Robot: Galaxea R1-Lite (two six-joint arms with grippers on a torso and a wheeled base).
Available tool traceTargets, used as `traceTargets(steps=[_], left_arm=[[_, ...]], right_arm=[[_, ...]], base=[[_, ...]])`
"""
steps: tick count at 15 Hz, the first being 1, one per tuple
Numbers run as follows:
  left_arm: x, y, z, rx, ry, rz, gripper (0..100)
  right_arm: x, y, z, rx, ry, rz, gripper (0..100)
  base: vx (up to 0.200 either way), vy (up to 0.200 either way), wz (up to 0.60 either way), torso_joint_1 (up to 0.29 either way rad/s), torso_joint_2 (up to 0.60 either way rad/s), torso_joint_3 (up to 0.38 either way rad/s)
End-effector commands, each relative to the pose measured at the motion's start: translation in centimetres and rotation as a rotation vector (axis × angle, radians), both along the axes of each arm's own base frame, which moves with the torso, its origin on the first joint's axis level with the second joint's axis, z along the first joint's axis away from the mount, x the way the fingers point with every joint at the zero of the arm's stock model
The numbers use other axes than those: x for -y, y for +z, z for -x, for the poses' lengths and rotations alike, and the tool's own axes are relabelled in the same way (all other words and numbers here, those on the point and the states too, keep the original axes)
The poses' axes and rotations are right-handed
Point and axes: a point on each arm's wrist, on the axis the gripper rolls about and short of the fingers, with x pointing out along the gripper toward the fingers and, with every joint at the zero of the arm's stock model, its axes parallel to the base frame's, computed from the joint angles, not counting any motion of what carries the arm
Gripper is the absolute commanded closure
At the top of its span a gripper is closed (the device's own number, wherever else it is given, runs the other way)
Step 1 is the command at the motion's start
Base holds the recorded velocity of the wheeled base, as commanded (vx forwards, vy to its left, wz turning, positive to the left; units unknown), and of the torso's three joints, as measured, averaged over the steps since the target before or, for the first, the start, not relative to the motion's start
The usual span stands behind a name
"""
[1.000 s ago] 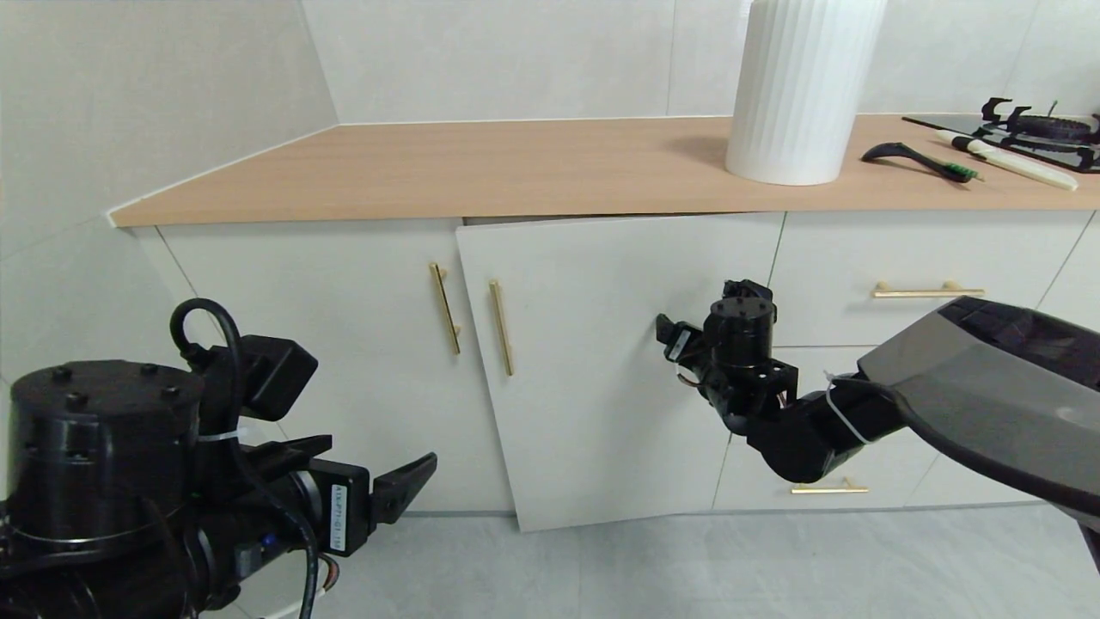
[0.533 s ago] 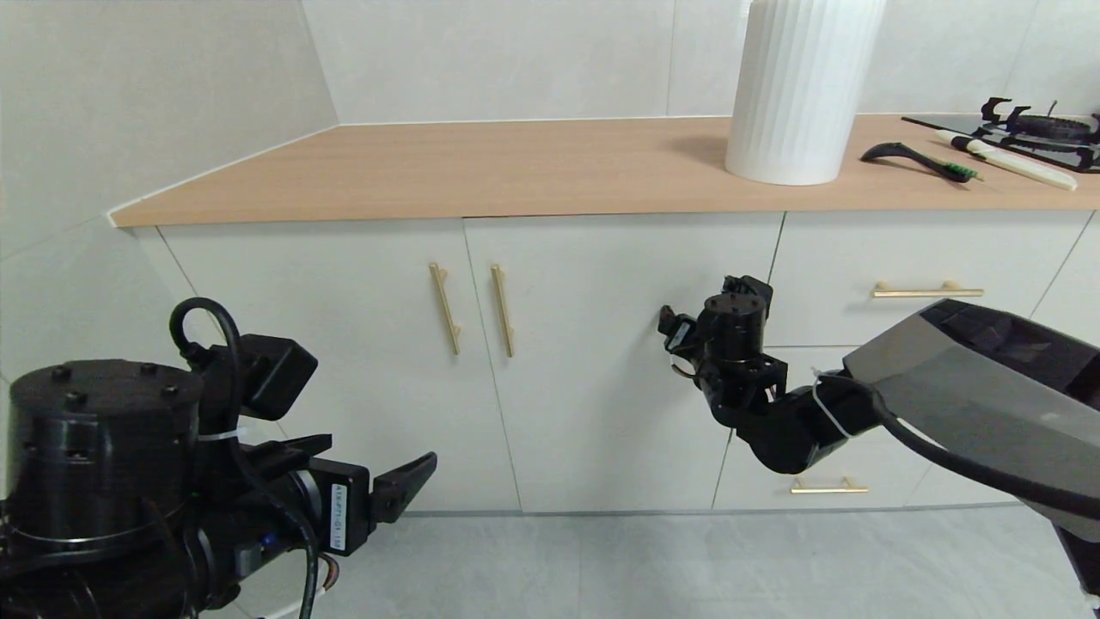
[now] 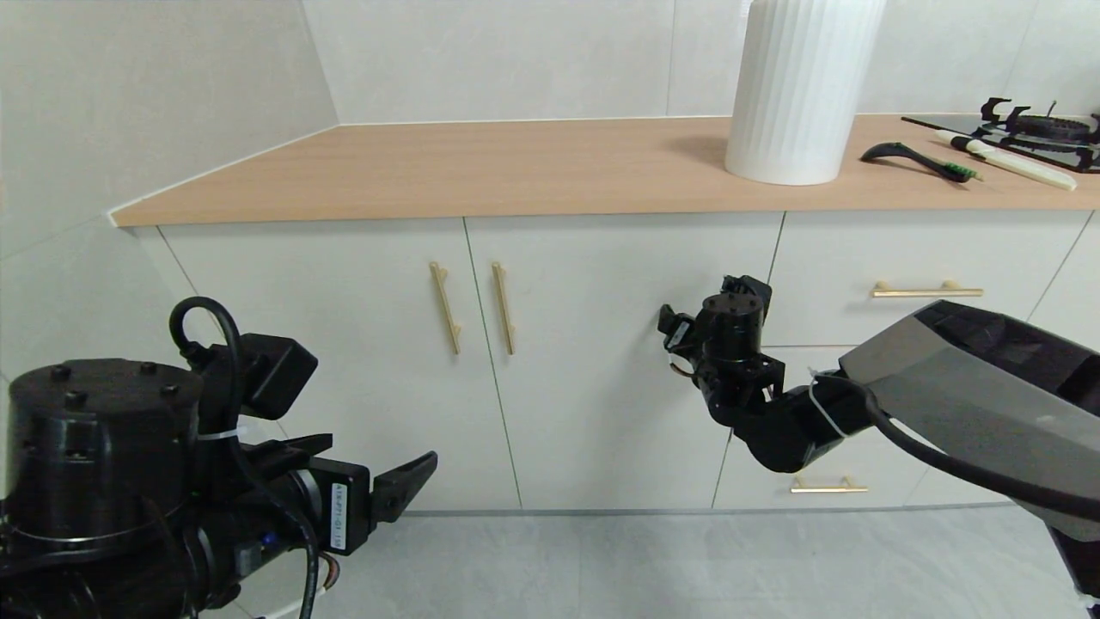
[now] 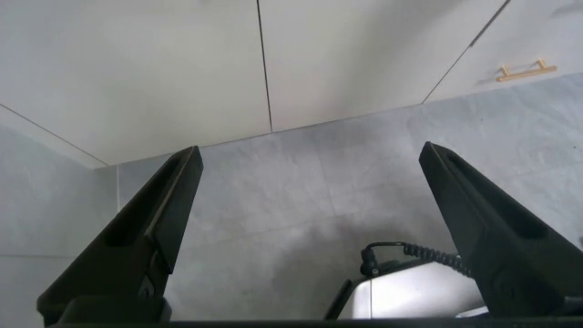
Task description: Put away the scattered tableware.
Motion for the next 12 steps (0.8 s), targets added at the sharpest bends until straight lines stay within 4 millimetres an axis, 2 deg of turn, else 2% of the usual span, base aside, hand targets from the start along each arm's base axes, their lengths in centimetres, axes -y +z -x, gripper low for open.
traceTargets(steps=[1, 5, 6, 7, 8, 10, 12], left_arm=[[0.0, 0.0, 0.0, 0.000, 0.000, -0.001, 0], [-0.2, 0.2, 0.1, 0.011, 0.006, 0.007, 0], [-0.7, 0.9, 0.5, 0.041, 0.015, 0.025, 0], [-0.9, 1.2, 0.6, 0.054, 0.022, 0.032, 0], [-1.9, 2.3, 1.7, 0.116, 0.027, 0.034, 0], [-3.7, 3.1, 3.7, 0.190, 0.045, 0.037, 0], [-5.7, 1.7, 6.7, 0.221, 0.068, 0.046, 0]], right_arm=[[0.3, 0.6, 0.7, 0.002, 0.006, -0.003, 0], [1.9, 4.0, 4.3, 0.027, 0.093, -0.017, 0], [3.8, 7.3, 8.2, 0.072, 0.138, -0.018, 0], [4.3, 8.3, 9.4, 0.090, 0.157, -0.007, 0], [6.3, 11.0, 13.5, 0.158, 0.222, 0.037, 0], [9.0, 12.2, 17.8, 0.210, 0.219, 0.089, 0], [12.5, 11.7, 21.9, 0.226, 0.156, 0.121, 0]], base=[[0.000, 0.000, 0.00, 0.000, 0.00, 0.000], [0.000, 0.000, 0.00, 0.000, 0.00, 0.000], [0.000, 0.000, 0.00, 0.000, 0.00, 0.000], [0.000, 0.000, 0.00, 0.000, 0.00, 0.000], [0.000, 0.000, 0.00, 0.000, 0.00, 0.000], [0.000, 0.000, 0.00, 0.000, 0.00, 0.000], [0.000, 0.000, 0.00, 0.000, 0.00, 0.000]])
